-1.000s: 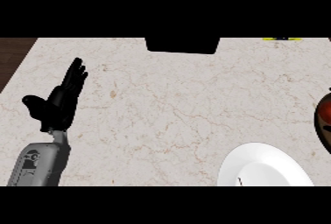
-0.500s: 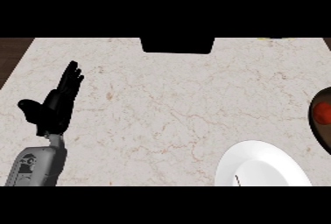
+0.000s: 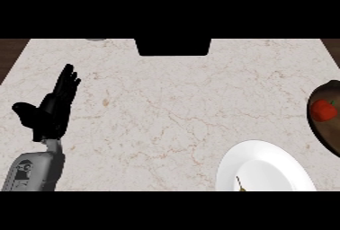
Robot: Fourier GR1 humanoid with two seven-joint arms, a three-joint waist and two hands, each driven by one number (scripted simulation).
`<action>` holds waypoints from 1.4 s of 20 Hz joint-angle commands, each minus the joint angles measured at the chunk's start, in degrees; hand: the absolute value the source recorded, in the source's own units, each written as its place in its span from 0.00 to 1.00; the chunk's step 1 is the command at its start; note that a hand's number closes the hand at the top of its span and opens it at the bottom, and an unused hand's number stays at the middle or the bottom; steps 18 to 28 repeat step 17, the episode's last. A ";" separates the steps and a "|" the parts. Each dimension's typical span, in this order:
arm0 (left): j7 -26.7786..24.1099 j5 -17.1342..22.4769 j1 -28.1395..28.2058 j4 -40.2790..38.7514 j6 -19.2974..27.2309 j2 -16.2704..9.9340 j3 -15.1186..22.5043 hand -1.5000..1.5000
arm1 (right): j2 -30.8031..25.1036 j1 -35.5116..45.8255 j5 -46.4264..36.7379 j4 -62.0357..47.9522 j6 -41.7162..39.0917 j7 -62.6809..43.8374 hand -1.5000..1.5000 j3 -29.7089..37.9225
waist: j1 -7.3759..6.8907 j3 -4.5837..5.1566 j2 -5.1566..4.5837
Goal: Pick the bell pepper from the plate and place it in the pan
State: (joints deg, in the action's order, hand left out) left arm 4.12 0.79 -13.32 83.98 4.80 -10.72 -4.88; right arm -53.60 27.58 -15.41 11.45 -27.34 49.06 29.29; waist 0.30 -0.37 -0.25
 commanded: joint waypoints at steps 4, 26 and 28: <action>-0.76 0.31 1.74 -0.63 0.41 -0.93 -1.91 0.50 | -5.43 -8.08 3.77 1.89 -22.14 11.73 0.00 0.94 | 2.81 -0.03 0.74; -0.06 1.46 3.48 1.48 -0.41 -1.56 -2.77 0.50 | -9.01 -19.12 10.43 10.56 -24.43 11.36 0.00 0.17 | 3.11 0.02 1.05; -0.06 1.46 3.48 1.48 -0.41 -1.56 -2.77 0.50 | -9.01 -19.12 10.43 10.56 -24.43 11.36 0.00 0.17 | 3.11 0.02 1.05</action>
